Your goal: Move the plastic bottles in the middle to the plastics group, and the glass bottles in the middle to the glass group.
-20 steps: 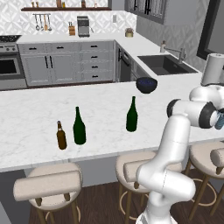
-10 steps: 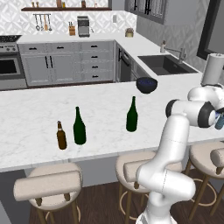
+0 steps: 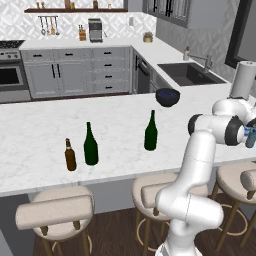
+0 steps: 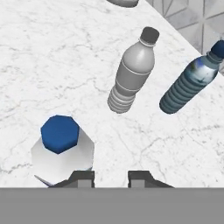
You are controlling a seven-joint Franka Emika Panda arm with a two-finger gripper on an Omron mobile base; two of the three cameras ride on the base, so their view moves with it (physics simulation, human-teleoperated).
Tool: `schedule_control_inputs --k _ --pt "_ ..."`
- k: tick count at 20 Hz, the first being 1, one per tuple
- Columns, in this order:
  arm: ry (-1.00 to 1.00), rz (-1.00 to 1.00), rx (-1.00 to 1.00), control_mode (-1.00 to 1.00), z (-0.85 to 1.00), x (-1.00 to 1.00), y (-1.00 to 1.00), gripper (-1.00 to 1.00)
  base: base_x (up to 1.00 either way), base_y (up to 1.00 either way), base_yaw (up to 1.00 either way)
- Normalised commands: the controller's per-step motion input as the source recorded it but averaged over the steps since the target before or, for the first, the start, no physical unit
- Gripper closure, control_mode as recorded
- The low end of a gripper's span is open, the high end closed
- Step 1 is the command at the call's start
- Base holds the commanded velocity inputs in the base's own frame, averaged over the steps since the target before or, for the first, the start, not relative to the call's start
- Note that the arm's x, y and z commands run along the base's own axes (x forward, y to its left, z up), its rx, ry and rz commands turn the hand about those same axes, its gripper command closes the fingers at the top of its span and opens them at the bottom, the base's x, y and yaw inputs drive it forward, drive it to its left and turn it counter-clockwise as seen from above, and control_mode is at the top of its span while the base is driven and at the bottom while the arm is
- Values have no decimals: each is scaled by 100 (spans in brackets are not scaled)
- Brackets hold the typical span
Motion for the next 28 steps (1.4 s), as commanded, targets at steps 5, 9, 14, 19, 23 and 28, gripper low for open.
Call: schedule_control_inputs --k 5,9,14,19,23,28 --pt "8 4 0 -100 -47 -2 0 100 0 0 0" --pt "3 4 0 -100 -34 -1 0 -100 0 0 0" --pt "0 2 0 -100 -8 -1 0 -100 0 0 0" --pt "0 0 0 -100 0 -8 0 -100 0 0 0" --pt "0 0 0 -100 3 -11 0 -100 0 0 0" --pt "0 0 0 -100 16 0 -2 -100 0 0 0"
